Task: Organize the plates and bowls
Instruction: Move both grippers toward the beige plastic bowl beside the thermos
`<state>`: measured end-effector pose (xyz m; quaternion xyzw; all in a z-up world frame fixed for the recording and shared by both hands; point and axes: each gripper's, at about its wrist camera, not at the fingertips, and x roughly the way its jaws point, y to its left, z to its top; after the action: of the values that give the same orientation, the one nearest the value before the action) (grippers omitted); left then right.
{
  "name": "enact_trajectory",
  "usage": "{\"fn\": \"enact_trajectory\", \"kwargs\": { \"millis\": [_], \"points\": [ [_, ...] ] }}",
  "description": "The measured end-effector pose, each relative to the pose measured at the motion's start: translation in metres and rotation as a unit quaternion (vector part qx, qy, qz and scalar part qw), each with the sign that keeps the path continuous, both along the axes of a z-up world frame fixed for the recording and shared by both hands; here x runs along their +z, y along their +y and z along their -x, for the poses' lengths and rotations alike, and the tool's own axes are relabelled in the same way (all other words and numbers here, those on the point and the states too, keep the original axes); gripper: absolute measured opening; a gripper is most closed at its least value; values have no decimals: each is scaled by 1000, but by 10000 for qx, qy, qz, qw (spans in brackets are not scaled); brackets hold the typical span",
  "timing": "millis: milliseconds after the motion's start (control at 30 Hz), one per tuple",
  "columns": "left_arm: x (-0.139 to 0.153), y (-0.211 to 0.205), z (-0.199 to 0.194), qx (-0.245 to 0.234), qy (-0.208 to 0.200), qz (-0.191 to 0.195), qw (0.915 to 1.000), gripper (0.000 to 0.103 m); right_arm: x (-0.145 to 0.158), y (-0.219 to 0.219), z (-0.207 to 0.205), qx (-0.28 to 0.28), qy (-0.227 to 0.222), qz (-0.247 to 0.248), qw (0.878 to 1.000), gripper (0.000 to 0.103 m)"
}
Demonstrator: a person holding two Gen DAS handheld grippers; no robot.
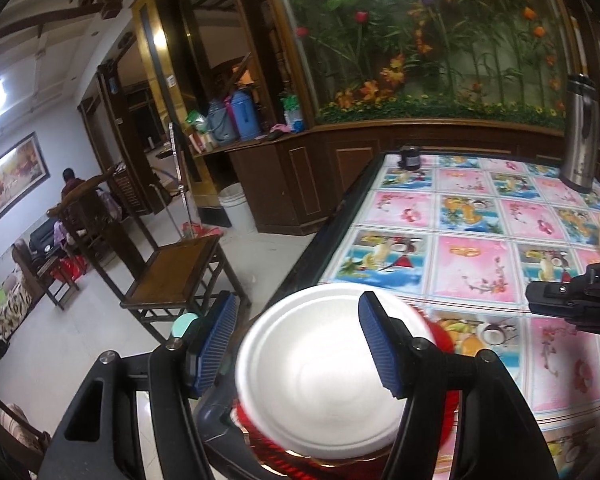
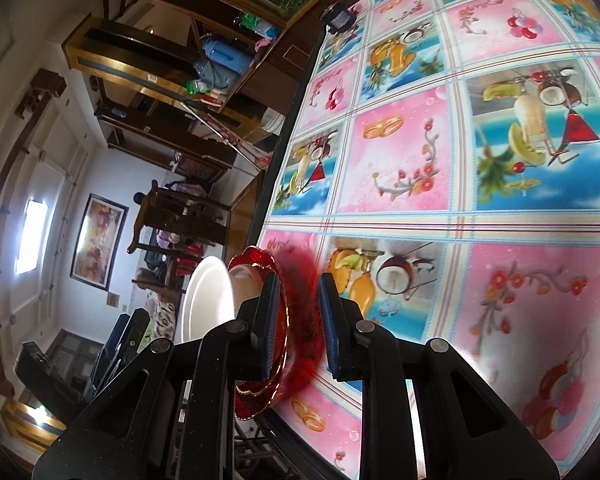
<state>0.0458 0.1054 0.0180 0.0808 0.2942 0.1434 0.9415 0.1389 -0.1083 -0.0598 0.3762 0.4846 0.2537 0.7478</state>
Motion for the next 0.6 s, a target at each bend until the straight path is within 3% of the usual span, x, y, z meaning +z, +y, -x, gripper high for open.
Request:
{"fn": "enact_trajectory", "kwargs": {
  "millis": [300, 600],
  "points": [
    [8, -55, -11, -438, 61, -98, 9990, 64, 6, -51, 1, -295, -109, -18, 9995, 20],
    [15, -124, -29, -1039, 143, -235, 9942, 64, 46, -129, 2, -667, -761, 346, 9943, 20]
  ]
}}
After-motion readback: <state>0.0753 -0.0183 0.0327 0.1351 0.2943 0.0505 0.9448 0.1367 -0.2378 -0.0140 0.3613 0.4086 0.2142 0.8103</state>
